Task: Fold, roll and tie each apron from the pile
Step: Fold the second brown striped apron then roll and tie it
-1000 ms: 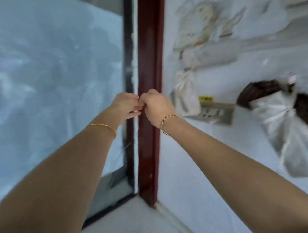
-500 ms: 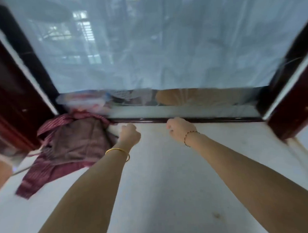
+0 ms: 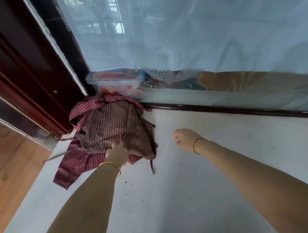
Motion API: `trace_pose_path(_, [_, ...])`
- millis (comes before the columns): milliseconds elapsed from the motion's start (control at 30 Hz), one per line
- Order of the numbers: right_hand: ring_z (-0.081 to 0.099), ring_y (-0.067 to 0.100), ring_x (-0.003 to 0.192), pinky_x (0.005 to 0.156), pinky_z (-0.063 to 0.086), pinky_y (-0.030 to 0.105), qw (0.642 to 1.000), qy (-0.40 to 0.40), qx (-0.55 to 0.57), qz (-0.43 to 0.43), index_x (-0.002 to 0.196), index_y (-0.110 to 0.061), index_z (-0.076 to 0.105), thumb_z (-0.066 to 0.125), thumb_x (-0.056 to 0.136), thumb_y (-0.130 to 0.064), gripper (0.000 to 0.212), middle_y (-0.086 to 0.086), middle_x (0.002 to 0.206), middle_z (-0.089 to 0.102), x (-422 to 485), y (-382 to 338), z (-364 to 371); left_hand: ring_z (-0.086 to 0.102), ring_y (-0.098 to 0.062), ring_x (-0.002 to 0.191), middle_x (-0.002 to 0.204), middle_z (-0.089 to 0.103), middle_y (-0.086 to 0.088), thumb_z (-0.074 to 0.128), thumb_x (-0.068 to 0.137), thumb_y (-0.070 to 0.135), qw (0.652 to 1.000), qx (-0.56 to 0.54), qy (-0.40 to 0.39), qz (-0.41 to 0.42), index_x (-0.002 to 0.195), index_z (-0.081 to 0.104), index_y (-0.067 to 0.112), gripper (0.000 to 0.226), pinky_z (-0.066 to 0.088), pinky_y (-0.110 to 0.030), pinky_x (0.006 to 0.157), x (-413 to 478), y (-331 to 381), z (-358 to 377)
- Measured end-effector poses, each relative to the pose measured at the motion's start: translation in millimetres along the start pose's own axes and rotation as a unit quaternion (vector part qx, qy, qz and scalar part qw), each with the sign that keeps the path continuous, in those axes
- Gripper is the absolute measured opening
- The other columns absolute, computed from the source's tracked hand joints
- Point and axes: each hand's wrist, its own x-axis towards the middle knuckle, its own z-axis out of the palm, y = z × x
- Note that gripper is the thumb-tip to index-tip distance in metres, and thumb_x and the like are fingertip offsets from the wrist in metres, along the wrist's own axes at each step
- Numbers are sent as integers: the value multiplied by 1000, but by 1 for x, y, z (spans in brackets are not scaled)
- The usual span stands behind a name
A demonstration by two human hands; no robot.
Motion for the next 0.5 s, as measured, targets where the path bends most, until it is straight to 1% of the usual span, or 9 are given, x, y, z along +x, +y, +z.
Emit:
trace_pose_path(67, [52,27,110,92,45,33,1000,-9,5,2,125,-8,51,43,94,-9,32,12,125,52,6,-2,4,24,-34,139,153,23,-10,56,88,6,1000,-1,16,21,140,43,14,53,36,-48,108,8,-5,6])
trace_pose_path(133, [52,26,111,93,45,33,1000,-13,15,3,126,-7,50,43,94,-9,32,12,126,52,10,-5,7,32,-28,134,146,36,-5,57,87,4,997,-19,57,39,138,44,15,54,38,-45,108,14,-9,5])
trace_pose_path(167, [52,26,112,93,45,33,1000,-11,22,1,126,-7,50,43,94,-9,32,12,126,52,9,-6,7,36,-25,132,143,41,-3,58,86,2,994,-40,87,44,136,46,16,54,39,-43,107,16,-11,2])
trace_pose_path(233, [52,26,113,94,44,32,999,-7,40,1,126,-6,50,45,95,-10,32,12,127,52,11,-9,10,42,-22,129,140,45,0,56,83,-4,979,-129,151,50,136,48,17,57,40,-40,107,19,-13,-7])
trace_pose_path(300, [51,25,114,93,42,29,998,-2,64,3,130,-6,46,48,94,-11,36,13,129,51,11,-14,12,43,-21,130,141,46,-2,51,82,-10,940,-263,208,57,135,49,13,57,36,-36,110,17,-12,-23])
trace_pose_path(367, [45,25,124,98,38,29,995,21,98,-10,141,-6,33,54,93,-16,54,15,139,43,11,-21,12,42,-21,131,140,47,-5,48,84,-9,885,-389,249,69,133,52,10,53,31,-34,114,12,-4,-49])
trace_pose_path(433, [36,21,133,107,31,31,982,65,174,-41,148,-9,17,63,88,-20,77,10,146,34,11,-35,4,51,-20,122,132,52,-5,51,84,-8,828,-482,263,118,128,56,10,47,37,-34,110,1,7,-83])
trace_pose_path(467, [37,17,130,108,30,31,966,93,232,-60,148,-9,17,67,85,-19,81,6,142,37,9,-43,-3,55,-17,116,127,54,-4,51,83,-11,799,-525,250,155,124,58,9,46,43,-34,105,-7,13,-102])
trace_pose_path(500, [42,13,122,108,32,30,946,131,286,-79,145,-10,24,69,82,-15,77,0,132,42,7,-48,-11,59,-15,111,123,57,-3,50,82,-14,773,-556,231,198,121,60,8,46,47,-34,101,-19,20,-120])
